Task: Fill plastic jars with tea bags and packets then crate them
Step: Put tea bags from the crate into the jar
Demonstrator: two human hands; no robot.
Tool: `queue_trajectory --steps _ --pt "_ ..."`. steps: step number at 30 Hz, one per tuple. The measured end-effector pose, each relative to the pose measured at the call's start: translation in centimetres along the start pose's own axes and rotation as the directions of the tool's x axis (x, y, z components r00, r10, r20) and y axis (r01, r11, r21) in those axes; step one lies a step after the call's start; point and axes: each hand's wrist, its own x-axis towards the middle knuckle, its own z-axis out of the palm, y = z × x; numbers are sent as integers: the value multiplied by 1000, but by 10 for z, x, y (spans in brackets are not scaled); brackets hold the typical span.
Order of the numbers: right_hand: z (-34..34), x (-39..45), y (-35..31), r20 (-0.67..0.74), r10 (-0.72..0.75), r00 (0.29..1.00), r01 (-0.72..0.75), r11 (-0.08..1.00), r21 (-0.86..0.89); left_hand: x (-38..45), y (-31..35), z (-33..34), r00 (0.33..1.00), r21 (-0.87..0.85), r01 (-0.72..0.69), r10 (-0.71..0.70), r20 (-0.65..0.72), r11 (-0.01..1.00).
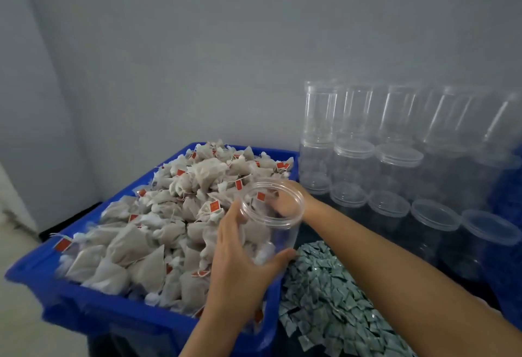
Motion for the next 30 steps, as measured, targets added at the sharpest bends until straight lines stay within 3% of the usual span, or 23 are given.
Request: queue_trajectory --steps 12,18,23,27,30 --pt "3 0 10 -51 70 996 -66 994 83 13 -23 2 996 -151 92 -88 28 984" --pt "-53 -25 3 -210 104 972 -29 943 331 13 -27 7 996 -79 66 -61 59 995" --pt "-105 -52 -15 -255 71 964 75 851 521 12 -26 8 993 -31 82 -79 92 996" --pt "-127 -70 -32 -246 36 969 145 723 676 11 -25 9 993 -30 84 -81 88 996" --pt "-126 -82 -45 -179 -44 983 154 725 671 10 -23 10 992 -51 98 -94 86 994"
